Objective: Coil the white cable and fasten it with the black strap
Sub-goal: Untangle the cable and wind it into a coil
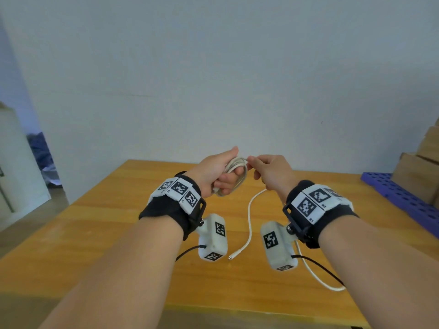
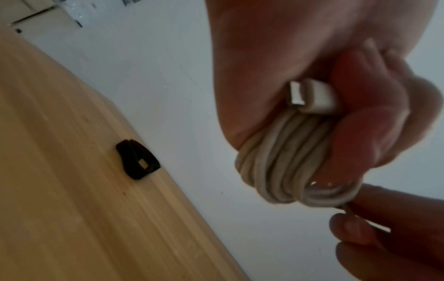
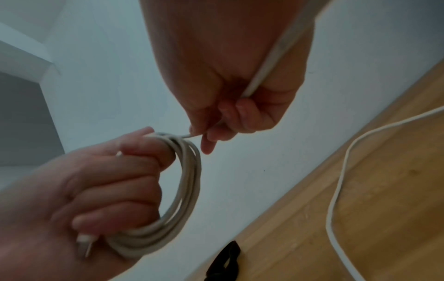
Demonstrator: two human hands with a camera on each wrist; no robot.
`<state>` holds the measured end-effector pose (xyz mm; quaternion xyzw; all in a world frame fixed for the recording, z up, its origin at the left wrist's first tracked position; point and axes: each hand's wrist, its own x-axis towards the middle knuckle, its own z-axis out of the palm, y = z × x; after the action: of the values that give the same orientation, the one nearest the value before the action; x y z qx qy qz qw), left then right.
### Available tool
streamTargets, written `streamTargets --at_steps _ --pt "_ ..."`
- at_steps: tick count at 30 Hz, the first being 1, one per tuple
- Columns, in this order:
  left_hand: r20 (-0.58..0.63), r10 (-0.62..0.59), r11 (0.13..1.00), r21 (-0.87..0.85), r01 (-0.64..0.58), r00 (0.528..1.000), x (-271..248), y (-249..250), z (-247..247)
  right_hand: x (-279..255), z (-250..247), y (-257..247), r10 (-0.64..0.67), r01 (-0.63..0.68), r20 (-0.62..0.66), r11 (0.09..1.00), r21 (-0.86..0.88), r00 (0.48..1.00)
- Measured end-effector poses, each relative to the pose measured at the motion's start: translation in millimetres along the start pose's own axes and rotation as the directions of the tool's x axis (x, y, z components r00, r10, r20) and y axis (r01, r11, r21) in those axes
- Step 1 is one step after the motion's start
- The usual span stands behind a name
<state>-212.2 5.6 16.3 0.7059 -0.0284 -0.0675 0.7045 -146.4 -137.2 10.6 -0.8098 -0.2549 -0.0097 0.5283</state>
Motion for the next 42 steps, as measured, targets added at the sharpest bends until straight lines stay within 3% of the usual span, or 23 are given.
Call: streamTargets --at_steps 10,16,22,32,38,40,42 --pt "-0.09 0.106 0.933 -0.335 -0.13 0.99 -4 4 9 -3 16 -3 0.07 -0.076 0.066 0.992 0.101 0.995" --pt "-0.137 0.12 0.91 -0.382 -0.164 0.983 -7 11 23 -11 18 -6 0.123 -0.129 0.123 0.991 0.044 0.985" --pt "-0.212 0.144 0.83 -0.505 -0.235 0.967 -11 20 35 -15 23 -13 0.229 -0.205 0.151 0.965 -0.161 0.962" --pt "-0.366 0.145 0.837 -0.449 -0.311 0.919 -6 20 43 -24 18 -13 0.161 -0.127 0.264 0.982 -0.141 0.951" --pt "-0.477 0.182 0.848 -0.366 -0.383 0.86 0 21 44 -33 19 -19 0.09 -0.02 0.321 0.977 -0.213 0.943" --pt "-0.509 0.201 0.884 -0.274 -0.378 0.837 1 21 47 -34 18 -21 0.101 -0.03 0.331 0.976 -0.214 0.938" --pt "-0.561 0.24 0.937 -0.078 -0.339 0.792 4 19 45 -35 17 -22 0.111 -0.027 0.358 0.972 -0.233 0.927"
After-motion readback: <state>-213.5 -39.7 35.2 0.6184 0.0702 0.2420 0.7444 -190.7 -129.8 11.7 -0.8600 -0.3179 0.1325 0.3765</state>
